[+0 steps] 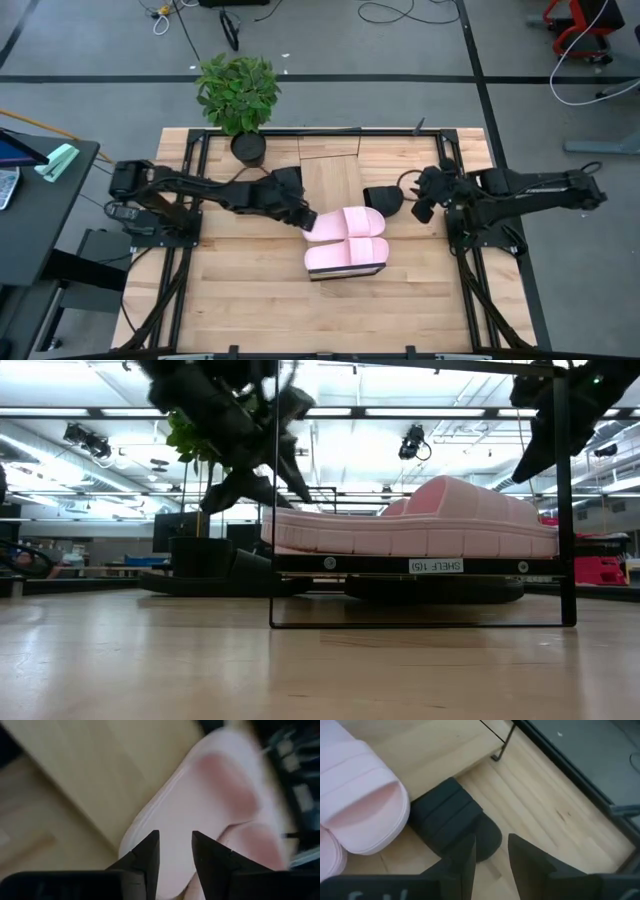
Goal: Pick and place slides into the shelf
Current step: Put the right black slide on the shelf
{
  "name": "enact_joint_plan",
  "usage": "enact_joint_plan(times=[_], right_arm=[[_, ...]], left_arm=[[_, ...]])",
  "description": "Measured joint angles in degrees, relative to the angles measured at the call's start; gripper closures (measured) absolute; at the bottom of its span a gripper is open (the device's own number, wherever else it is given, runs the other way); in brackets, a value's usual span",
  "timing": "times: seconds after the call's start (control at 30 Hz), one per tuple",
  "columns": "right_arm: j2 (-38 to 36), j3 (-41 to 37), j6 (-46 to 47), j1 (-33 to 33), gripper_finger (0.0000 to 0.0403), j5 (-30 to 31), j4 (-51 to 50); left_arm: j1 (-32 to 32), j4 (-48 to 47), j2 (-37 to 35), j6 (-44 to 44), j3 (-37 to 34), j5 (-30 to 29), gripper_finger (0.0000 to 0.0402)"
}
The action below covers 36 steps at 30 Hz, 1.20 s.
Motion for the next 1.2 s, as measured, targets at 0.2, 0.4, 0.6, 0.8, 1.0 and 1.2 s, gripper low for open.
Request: enact_joint_plan(times=[0.2,0.4,0.6,0.8,1.0,1.2], right_arm=[[0.0,0.0,-0.9,-6.6,0.0282,-4.6,0.3],[0.2,-3.7,-1.4,-14.7,0.0282,-14.9,6.9],[2.7,-11.3,0.5,-25.5,0.0282,-34.0,21.4],[7.3,-14.3,2.0,-35.9,0.0282,-41.9,26.0],[12.1,-14.4,1.9,-41.9,0.0282,-52.4,28.6],[17.3,-14.4,2.1,-43.8,0.0282,-59.2,31.4]], left_arm=[[-0.1,11.1,-11.5,0.0,-11.8,-5.5,0.0299],[-1.6,18.1,-21.1,-0.1,-22.4,-12.8,0.0306],[-3.0,33.0,-23.2,1.7,-30.7,-13.4,0.0308],[-3.8,36.5,-23.2,4.2,-33.5,-13.4,0.0312],[-4.8,37.3,-23.2,8.3,-33.6,-14.1,0.031],[-4.8,39.7,-23.2,11.3,-33.6,-14.4,0.0318]])
